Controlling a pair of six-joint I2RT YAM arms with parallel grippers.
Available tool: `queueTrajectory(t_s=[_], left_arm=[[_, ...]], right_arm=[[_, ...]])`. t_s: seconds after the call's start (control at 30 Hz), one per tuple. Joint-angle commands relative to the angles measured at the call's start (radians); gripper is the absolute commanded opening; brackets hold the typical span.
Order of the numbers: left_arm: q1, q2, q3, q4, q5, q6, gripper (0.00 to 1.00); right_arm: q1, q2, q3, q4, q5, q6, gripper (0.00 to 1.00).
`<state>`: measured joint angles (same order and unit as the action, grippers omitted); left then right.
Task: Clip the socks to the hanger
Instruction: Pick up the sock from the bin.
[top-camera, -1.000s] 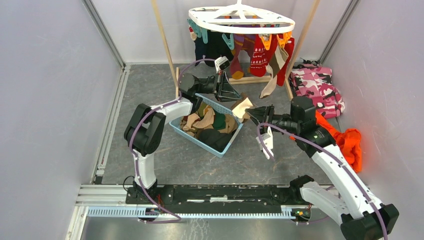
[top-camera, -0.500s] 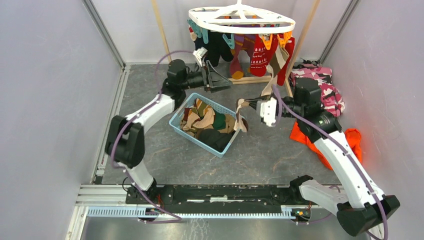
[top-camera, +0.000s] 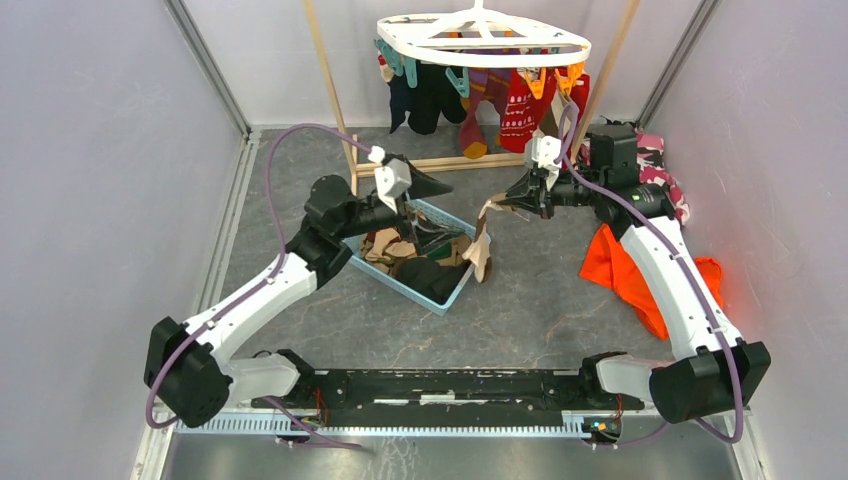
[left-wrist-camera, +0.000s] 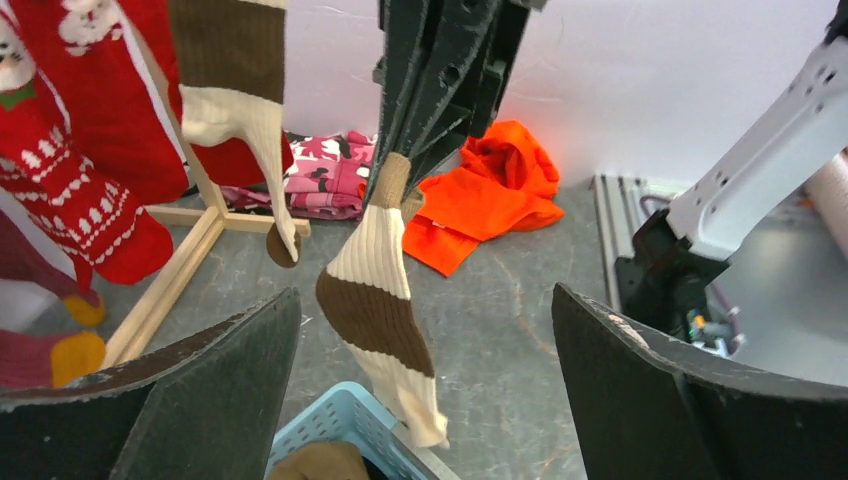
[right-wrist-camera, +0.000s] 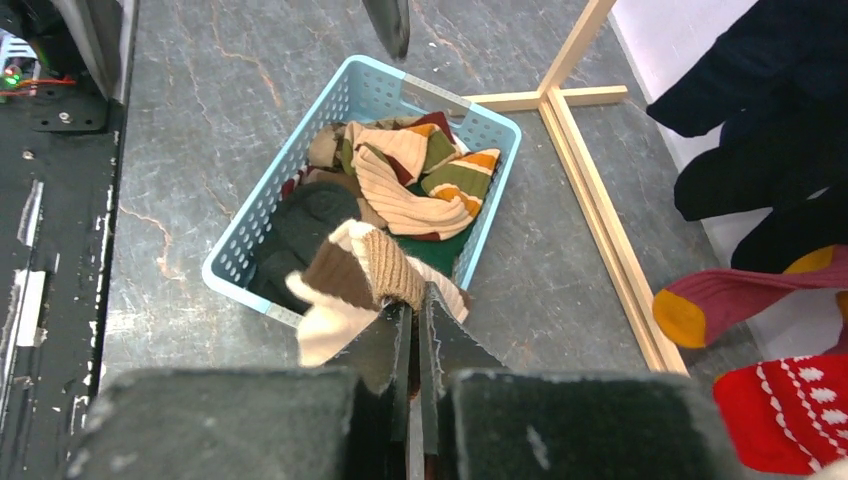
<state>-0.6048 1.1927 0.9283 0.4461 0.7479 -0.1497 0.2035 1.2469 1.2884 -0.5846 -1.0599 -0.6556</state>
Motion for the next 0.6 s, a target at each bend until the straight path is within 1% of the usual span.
queueTrajectory(t_s=[0.0, 0.13, 0.23, 0.43, 0.53, 0.57], left_arm=[[-0.069, 0.051, 0.051, -0.075, -0.062, 0.307, 1.0], [-0.096, 0.115, 0.094, -0.095, -0.095, 0.347, 0.97], [-0.11, 0.16, 0.143, -0.096, -0.091, 0.338, 0.91], [-0.144, 0.246, 0.218, -0.095, -0.072, 0.314, 0.83], [-0.149, 0.263, 0.224, -0.099, -0.104, 0.308, 0.73], [-0.15, 0.267, 0.229, -0.117, -0.117, 0.312, 0.64]], right_arm=[[0.0, -0.003, 0.05, 0.002, -0.042, 0.047, 0.01], [-0.001, -0.004, 0.056, -0.018, -0.035, 0.011, 0.02], [0.0, -0.007, 0.059, -0.036, -0.025, -0.015, 0.02], [0.0, -0.009, 0.067, -0.054, -0.01, -0.037, 0.02], [-0.001, -0.008, 0.071, -0.063, -0.012, -0.052, 0.02], [0.0, -0.009, 0.071, -0.067, -0.012, -0.057, 0.02]])
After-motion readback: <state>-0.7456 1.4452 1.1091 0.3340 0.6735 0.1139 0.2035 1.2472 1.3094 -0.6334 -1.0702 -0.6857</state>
